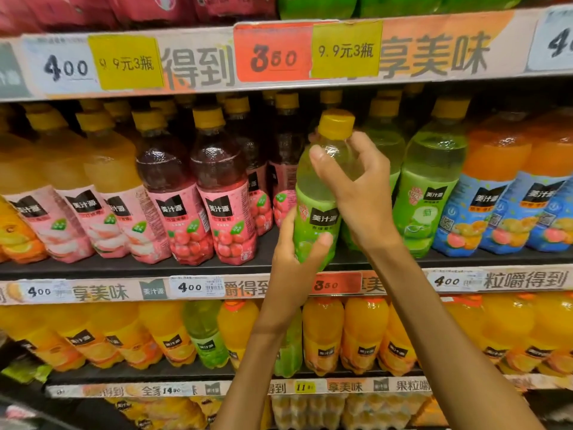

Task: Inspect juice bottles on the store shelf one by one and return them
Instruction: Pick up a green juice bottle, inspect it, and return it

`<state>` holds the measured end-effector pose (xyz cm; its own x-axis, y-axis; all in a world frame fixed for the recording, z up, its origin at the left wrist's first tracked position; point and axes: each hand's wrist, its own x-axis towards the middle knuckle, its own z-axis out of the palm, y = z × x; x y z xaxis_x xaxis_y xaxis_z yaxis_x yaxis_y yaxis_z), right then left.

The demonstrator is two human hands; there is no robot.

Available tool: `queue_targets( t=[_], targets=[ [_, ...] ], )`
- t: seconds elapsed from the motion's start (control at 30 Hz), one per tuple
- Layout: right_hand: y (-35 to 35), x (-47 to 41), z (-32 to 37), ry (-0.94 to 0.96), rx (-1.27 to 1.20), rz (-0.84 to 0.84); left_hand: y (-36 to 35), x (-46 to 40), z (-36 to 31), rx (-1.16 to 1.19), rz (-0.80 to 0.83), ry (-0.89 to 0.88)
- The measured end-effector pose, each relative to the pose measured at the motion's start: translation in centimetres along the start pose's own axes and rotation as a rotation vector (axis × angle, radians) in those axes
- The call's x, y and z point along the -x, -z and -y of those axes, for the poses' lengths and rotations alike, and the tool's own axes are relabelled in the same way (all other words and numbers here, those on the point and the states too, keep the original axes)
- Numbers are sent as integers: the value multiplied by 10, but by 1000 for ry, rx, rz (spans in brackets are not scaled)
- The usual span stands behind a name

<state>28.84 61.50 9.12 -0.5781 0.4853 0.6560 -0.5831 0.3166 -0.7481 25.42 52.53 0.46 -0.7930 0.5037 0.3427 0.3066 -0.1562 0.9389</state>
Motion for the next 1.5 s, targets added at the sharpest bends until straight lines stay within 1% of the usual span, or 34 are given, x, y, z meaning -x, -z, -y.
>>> queue_targets(
  t=[0.07, 0.13, 0.2, 0.27, 0.33, 0.4, 0.5, 0.57, 0.7, 0.73, 0.8, 0.87, 1.0, 1.13, 1.3, 1.33, 1.4, 1.43, 1.5],
  targets=[
    [-3, -2, -2, 2, 57, 7, 0, -4, 4, -57, 3, -8],
    [-4, -5, -6, -46, 111, -7, 0, -9, 3, -59, -27, -7],
    [-5, -9, -11, -113, 251, -5, -1, -13, 4, -64, -31, 17],
    [-6, -10, -14, -112, 429, -19, 0, -15, 9, -100, -35, 17],
    [-7, -4, -12, -24, 523, -58, 1, -17, 10, -154, -45, 8],
    [-4, 4, -12, 79, 552, -68, 2, -20, 11, -187, -42, 16],
    [4, 16, -12, 112, 544, -82, 1, -22, 11, -179, -42, 13],
    [8, 19, -11, 147, 585, -116, -1, -22, 9, -175, -49, -3],
    [10, 19, -12, 227, 709, -125, -5, -24, 6, -286, -105, -43],
    [11, 18, -12, 266, 754, -130, -6, -24, 6, -331, -129, -47],
    [12, 16, -12, 360, 926, -177, -7, -26, 5, -392, -162, -46],
    [14, 14, -14, 422, 1052, -214, -9, -28, 2, -404, -167, -35],
    [14, 11, -16, 392, 1067, -191, -13, -31, 1, -409, -182, -6],
    [17, 9, -16, 385, 1083, -189, -24, -26, -1, -425, -255, -11],
    [23, 8, -13, 399, 1079, -165, -29, -14, 2, -317, -294, -56],
    [26, 7, -12, 407, 1052, -193, -27, -12, 4, -329, -304, -62],
    [34, 3, -8, 412, 1004, -310, -24, -12, 7, -340, -315, -55],
    [37, 0, -6, 402, 1015, -366, -23, -13, 7, -344, -315, -51],
    [40, -5, -3, 373, 1128, -405, -23, -15, 7, -354, -307, -47]
  ],
)
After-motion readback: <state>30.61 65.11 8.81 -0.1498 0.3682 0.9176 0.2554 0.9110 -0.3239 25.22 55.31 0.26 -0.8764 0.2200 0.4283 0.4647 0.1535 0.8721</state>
